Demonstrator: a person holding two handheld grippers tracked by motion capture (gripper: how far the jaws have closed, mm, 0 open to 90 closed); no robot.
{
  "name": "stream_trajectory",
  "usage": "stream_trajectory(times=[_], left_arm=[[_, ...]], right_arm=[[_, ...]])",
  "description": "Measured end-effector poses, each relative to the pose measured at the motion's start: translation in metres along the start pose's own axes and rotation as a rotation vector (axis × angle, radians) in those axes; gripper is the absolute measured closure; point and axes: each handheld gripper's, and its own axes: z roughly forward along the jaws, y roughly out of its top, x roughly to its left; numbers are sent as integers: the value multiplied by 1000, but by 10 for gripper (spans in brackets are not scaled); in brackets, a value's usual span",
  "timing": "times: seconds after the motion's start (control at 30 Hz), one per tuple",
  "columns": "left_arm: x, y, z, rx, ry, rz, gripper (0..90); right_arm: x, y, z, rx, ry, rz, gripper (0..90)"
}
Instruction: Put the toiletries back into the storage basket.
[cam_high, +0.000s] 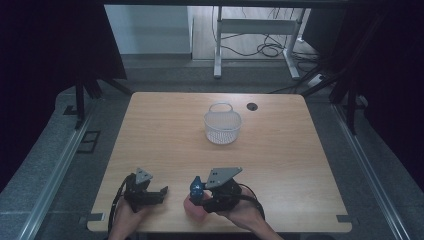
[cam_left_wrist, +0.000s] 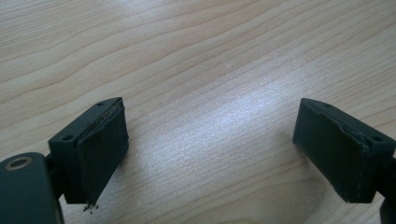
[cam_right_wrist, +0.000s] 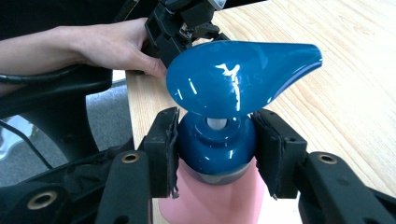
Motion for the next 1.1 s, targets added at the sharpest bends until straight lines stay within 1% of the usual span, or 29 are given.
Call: stream_trajectory(times=[0.03, 0.17, 0.5, 0.7, 0.93, 1.1], left_arm=[[0, 0, 0, 0, 0, 0, 100], [0, 0, 0, 0, 0, 0, 100], [0, 0, 0, 0, 0, 2, 101], [0, 0, 0, 0, 0, 2, 100], [0, 0, 0, 2, -1, 1, 100], [0, 0, 0, 0, -1, -2, 100]], right_arm=[[1, 0, 0, 4, -6, -4, 529], [1, 1, -2, 1, 0, 3, 529], [-5, 9, -13, -3, -7, 11, 530], [-13, 12, -18, -2, -19, 24, 529], [-18, 15, -22, -3, -33, 27, 529], [-25, 18, -26, -6, -47, 33, 529]])
